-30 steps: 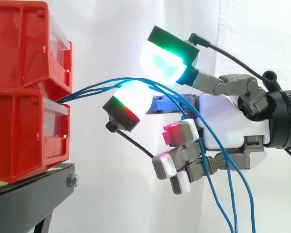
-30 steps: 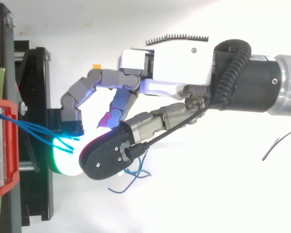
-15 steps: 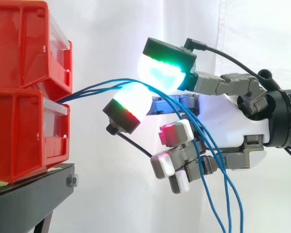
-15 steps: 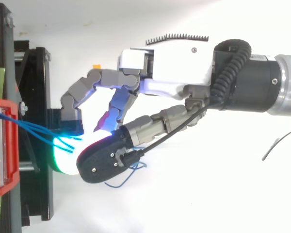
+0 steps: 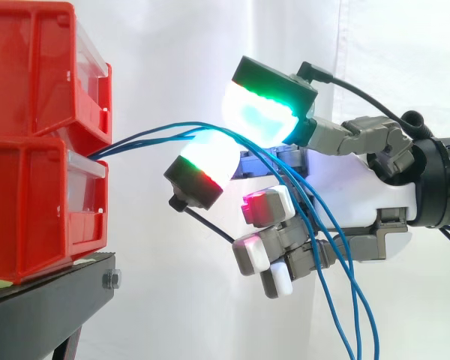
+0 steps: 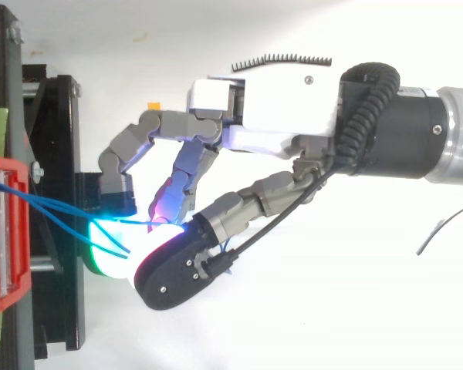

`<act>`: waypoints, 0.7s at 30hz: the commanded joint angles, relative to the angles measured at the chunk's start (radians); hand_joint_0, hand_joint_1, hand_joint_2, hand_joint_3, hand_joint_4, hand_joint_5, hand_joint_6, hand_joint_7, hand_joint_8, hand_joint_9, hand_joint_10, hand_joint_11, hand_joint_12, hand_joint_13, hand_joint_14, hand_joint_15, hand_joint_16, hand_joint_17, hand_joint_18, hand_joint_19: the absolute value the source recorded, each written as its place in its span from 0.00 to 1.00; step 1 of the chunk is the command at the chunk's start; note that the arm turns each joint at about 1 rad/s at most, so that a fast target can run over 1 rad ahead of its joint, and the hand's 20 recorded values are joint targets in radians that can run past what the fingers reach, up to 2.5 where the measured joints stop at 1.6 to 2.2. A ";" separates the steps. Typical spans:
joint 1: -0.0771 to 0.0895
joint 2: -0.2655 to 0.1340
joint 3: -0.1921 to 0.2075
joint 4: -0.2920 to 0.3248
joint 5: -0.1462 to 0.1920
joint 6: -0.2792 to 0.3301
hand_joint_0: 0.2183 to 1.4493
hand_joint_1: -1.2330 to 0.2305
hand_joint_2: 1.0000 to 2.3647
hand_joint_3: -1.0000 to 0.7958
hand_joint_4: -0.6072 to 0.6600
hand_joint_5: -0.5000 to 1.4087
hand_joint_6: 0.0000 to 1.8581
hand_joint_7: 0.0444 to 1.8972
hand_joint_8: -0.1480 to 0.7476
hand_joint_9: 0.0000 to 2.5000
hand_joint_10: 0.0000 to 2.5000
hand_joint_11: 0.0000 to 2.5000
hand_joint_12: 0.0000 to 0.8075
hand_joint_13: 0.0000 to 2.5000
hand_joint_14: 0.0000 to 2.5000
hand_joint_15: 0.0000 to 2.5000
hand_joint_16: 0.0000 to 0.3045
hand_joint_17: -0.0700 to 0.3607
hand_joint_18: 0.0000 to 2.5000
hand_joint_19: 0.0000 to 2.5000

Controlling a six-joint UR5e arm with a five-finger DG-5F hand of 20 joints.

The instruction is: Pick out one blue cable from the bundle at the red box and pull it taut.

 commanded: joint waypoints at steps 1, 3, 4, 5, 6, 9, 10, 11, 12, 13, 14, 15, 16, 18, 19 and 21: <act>-0.001 -0.001 0.000 0.000 -0.001 0.000 0.35 0.29 0.00 0.28 0.38 0.20 0.51 0.48 0.42 0.48 0.01 0.34 0.38 0.39 0.01 0.27 0.15 0.39 0.33 0.32; -0.001 0.000 0.000 0.000 0.000 0.000 0.34 0.29 0.00 0.28 0.39 0.21 0.50 0.51 0.43 0.50 0.01 0.34 0.38 0.40 0.01 0.28 0.14 0.39 0.33 0.32; -0.001 0.000 0.001 0.000 -0.001 0.000 0.32 0.30 0.00 0.28 0.40 0.21 0.50 0.51 0.43 0.50 0.01 0.33 0.38 0.40 0.01 0.28 0.14 0.39 0.33 0.32; 0.001 0.000 0.001 0.000 0.000 0.000 0.32 0.31 0.00 0.28 0.41 0.21 0.50 0.52 0.43 0.51 0.01 0.34 0.38 0.40 0.01 0.27 0.14 0.39 0.33 0.33; -0.001 0.000 0.001 0.000 -0.001 0.000 0.30 0.32 0.00 0.28 0.41 0.22 0.50 0.52 0.43 0.51 0.01 0.33 0.38 0.41 0.01 0.27 0.14 0.39 0.33 0.32; -0.001 0.000 0.006 -0.003 -0.008 -0.001 0.28 0.35 0.00 0.28 0.41 0.22 0.50 0.52 0.43 0.53 0.01 0.34 0.38 0.41 0.01 0.28 0.15 0.40 0.34 0.33; -0.001 0.000 0.006 -0.004 -0.009 -0.001 0.27 0.36 0.00 0.28 0.41 0.23 0.50 0.51 0.43 0.53 0.01 0.33 0.39 0.42 0.01 0.27 0.15 0.40 0.35 0.32; -0.001 -0.001 0.006 -0.004 -0.009 -0.001 0.26 0.37 0.00 0.28 0.40 0.23 0.50 0.51 0.43 0.54 0.01 0.33 0.39 0.42 0.01 0.27 0.15 0.40 0.35 0.32; 0.001 -0.001 0.006 -0.004 -0.009 -0.001 0.26 0.38 0.00 0.28 0.39 0.23 0.49 0.52 0.43 0.54 0.01 0.33 0.39 0.42 0.01 0.28 0.15 0.40 0.35 0.32; 0.001 0.000 0.006 -0.004 -0.009 -0.001 0.25 0.39 0.00 0.28 0.38 0.23 0.49 0.52 0.43 0.55 0.01 0.33 0.39 0.42 0.01 0.27 0.15 0.41 0.35 0.32; 0.001 0.000 0.006 -0.004 -0.009 -0.001 0.24 0.40 0.00 0.28 0.37 0.23 0.49 0.52 0.43 0.55 0.01 0.33 0.39 0.42 0.01 0.27 0.15 0.41 0.35 0.32; 0.001 0.000 0.006 -0.004 -0.009 -0.001 0.24 0.40 0.00 0.28 0.36 0.23 0.49 0.51 0.44 0.56 0.01 0.32 0.39 0.43 0.01 0.27 0.15 0.41 0.35 0.32; 0.001 0.000 0.006 -0.004 -0.009 -0.001 0.24 0.40 0.00 0.28 0.36 0.24 0.49 0.51 0.44 0.56 0.01 0.32 0.39 0.43 0.01 0.27 0.15 0.41 0.35 0.32; 0.001 0.000 0.006 -0.007 -0.009 -0.001 0.24 0.39 0.00 0.28 0.36 0.24 0.48 0.52 0.44 0.56 0.01 0.32 0.39 0.43 0.01 0.28 0.15 0.41 0.35 0.32; -0.001 0.000 0.006 -0.009 -0.009 -0.001 0.24 0.37 0.00 0.28 0.35 0.24 0.48 0.52 0.44 0.56 0.01 0.33 0.38 0.43 0.01 0.27 0.15 0.41 0.35 0.32; 0.001 0.000 0.007 -0.009 -0.009 -0.001 0.24 0.36 0.00 0.28 0.34 0.24 0.48 0.51 0.44 0.56 0.01 0.32 0.38 0.43 0.01 0.27 0.15 0.40 0.35 0.32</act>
